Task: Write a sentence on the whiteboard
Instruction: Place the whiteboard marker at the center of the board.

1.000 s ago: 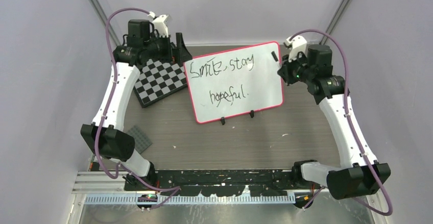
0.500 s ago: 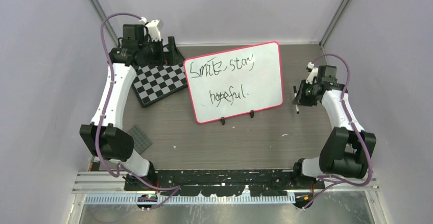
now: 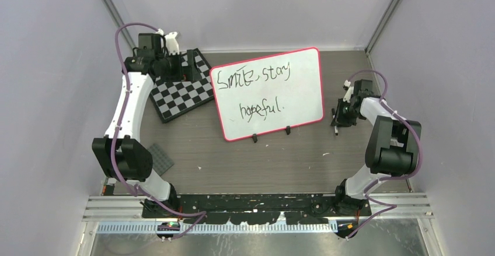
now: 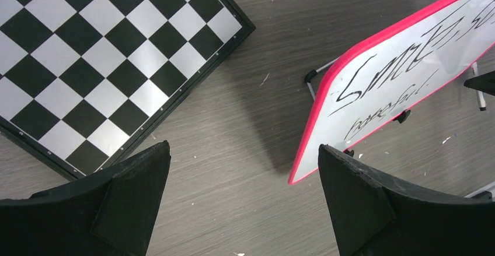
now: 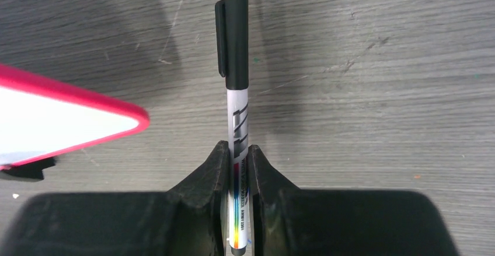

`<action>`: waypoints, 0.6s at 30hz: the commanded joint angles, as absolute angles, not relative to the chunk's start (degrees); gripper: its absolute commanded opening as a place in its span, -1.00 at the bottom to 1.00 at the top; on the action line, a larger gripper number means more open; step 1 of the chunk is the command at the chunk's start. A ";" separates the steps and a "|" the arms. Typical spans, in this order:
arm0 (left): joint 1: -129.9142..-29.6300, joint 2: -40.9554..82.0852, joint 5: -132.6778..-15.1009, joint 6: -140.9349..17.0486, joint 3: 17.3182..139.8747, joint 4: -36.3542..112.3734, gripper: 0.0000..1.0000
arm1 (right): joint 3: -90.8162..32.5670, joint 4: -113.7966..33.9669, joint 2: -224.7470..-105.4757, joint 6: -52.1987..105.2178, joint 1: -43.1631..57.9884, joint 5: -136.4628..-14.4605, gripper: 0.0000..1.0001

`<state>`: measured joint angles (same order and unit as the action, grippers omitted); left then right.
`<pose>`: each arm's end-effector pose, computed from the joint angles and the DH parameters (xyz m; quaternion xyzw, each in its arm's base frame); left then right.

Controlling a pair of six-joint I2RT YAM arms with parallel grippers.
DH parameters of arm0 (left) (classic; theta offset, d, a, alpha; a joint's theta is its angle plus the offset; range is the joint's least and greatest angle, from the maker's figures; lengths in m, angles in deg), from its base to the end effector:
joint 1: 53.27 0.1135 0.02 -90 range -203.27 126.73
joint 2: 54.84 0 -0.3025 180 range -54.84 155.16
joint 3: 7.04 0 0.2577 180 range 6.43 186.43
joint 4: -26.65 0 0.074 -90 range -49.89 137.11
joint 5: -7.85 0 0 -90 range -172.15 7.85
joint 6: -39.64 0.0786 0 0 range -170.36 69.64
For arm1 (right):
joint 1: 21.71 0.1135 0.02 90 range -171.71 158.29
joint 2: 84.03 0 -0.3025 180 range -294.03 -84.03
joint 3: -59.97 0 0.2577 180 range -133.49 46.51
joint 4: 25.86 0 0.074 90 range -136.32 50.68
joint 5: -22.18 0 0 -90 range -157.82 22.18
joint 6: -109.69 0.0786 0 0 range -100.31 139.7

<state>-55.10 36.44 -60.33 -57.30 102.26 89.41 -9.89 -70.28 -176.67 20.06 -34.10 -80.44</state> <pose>0.3751 -0.0412 0.3922 0.0324 0.9087 -0.2031 0.3634 0.3259 -0.0540 0.1770 0.0867 0.9707 0.0866 0.2067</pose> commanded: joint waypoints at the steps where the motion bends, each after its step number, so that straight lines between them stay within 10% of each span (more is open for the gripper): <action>1: -54.61 36.05 -61.11 -55.61 101.72 89.60 1.00 | -10.84 -67.75 -178.95 19.98 -34.28 -78.57 -0.75; 18: -53.87 38.93 -60.83 -54.07 104.48 94.88 1.00 | -13.39 -72.76 -177.99 19.61 -34.41 -77.50 -0.01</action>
